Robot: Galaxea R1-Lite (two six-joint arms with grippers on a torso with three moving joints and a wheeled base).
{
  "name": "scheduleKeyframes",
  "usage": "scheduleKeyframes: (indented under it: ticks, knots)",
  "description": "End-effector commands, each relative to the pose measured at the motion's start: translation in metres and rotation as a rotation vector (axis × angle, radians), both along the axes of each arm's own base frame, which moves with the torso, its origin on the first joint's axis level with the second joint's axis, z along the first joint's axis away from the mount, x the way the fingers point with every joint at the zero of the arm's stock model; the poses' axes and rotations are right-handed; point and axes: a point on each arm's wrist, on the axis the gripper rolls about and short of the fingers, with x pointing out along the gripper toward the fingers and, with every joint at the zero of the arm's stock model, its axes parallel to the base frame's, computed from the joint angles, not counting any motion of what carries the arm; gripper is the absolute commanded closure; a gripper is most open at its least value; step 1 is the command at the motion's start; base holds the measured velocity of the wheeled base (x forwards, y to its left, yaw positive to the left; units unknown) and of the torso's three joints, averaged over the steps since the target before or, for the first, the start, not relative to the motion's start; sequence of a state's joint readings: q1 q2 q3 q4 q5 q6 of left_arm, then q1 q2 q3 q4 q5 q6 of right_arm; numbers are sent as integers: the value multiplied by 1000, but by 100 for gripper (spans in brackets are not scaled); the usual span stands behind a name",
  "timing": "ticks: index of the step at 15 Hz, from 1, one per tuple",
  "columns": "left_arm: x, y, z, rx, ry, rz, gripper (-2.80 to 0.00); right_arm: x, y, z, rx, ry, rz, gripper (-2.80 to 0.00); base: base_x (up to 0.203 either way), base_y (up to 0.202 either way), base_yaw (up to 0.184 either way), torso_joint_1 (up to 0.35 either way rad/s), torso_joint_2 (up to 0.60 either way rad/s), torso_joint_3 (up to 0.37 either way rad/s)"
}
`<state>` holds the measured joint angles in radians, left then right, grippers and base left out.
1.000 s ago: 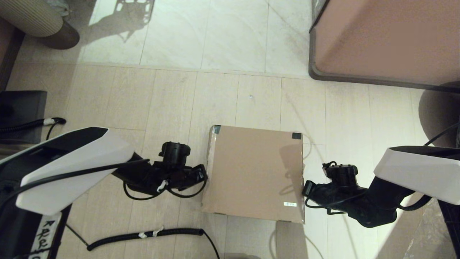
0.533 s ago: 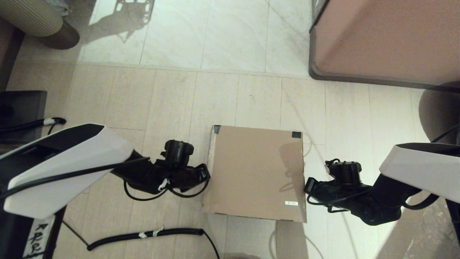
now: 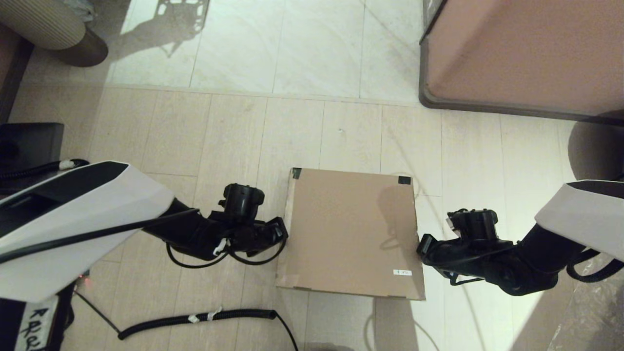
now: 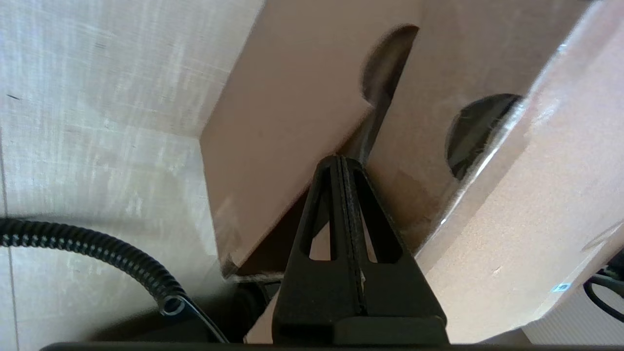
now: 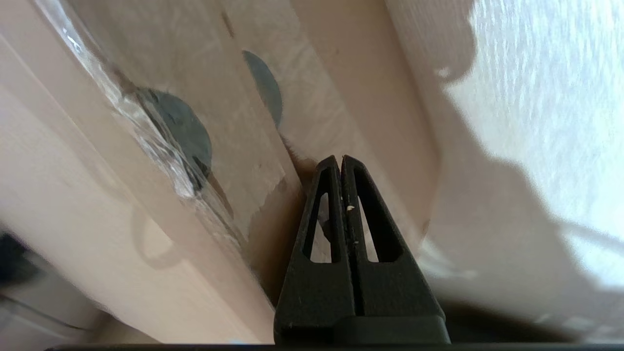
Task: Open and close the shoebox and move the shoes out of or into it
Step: Open the shoe box
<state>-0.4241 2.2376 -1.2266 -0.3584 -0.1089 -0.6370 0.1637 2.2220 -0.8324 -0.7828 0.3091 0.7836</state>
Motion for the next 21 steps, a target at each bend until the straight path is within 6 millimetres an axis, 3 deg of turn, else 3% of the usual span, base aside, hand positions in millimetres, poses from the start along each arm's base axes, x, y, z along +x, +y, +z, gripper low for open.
scheduleKeyframes:
  ticks: [1,5,17,21]
  knots:
    - [-5,-5,11,-13,-13,-9,0,-1,0,23,44,-37,-18,0,0,0,0,0,0,0]
    - [-11,-3,29,-42,-21,11,0,-5,0,40,123,-5,-22,0,0,0,0,0,0,0]
    - [-11,-4,32,-49,-28,10,0,-16,8,65,268,50,-3,0,0,0,0,0,0,0]
    - [-8,-4,52,-69,-78,12,0,-17,8,70,288,47,-14,0,0,0,0,0,0,0]
